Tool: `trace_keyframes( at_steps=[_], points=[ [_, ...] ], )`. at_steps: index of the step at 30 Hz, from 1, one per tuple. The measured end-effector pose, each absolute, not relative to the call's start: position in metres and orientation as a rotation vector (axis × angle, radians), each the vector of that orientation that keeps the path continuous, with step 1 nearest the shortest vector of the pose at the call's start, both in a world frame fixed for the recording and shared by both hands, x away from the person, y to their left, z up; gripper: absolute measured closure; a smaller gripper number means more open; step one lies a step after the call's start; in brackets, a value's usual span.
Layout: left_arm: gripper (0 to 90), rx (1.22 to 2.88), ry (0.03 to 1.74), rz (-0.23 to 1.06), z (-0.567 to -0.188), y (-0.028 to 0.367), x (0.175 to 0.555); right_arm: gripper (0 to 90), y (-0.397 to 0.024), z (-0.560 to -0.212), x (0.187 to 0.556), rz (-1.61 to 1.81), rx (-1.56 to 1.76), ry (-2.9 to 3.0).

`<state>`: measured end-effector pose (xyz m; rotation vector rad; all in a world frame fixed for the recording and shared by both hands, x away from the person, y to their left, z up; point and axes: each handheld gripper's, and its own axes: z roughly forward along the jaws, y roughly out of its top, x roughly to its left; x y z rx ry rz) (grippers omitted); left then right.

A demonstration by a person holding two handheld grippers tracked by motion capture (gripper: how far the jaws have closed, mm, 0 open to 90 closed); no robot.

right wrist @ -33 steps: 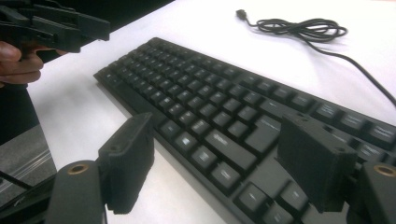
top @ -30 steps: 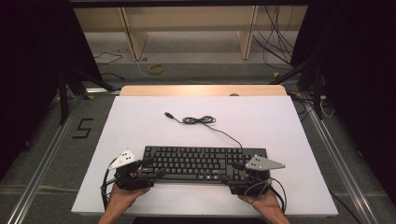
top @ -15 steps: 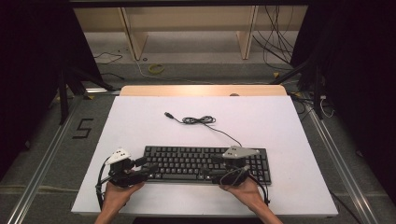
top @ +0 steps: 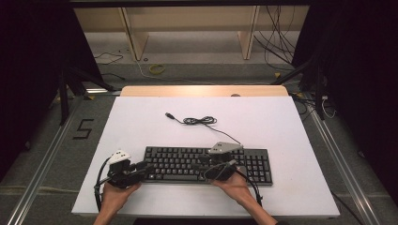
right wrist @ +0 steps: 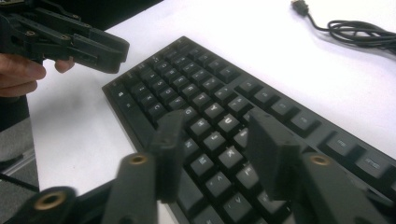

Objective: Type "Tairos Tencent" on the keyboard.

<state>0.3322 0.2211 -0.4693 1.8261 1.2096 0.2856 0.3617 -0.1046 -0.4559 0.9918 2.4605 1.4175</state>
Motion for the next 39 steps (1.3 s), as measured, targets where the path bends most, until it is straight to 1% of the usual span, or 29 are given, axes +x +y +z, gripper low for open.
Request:
trace_keyframes(
  at_steps=[7, 10, 14, 16, 28, 39],
  points=[
    [76.7, 1.864, 1.205, 0.319, -0.471, 0.222, 0.332, 74.9, -0.086, -0.458, 0.37, 1.385, 0.988, 2.497],
    [82.4, 1.877, 1.209, 0.31, -0.472, 0.224, 0.333, 81.3, -0.079, -0.459, 0.374, 1.373, 0.988, 2.504],
    [87.9, 1.891, 1.209, 0.305, -0.473, 0.224, 0.334, 87.4, -0.069, -0.459, 0.379, 1.358, 0.986, 2.512],
    [88.9, 1.903, 1.21, 0.305, -0.473, 0.223, 0.334, 89.3, -0.064, -0.46, 0.382, 1.35, 0.991, 2.517],
    [89.0, 1.924, 1.228, 0.287, -0.477, 0.223, 0.337, 90.0, -0.038, -0.467, 0.393, 1.269, 0.996, 2.548],
    [89.0, 1.934, 1.237, 0.289, -0.478, 0.225, 0.339, 90.0, -0.027, -0.473, 0.399, 1.215, 1.015, 2.557]
  ],
)
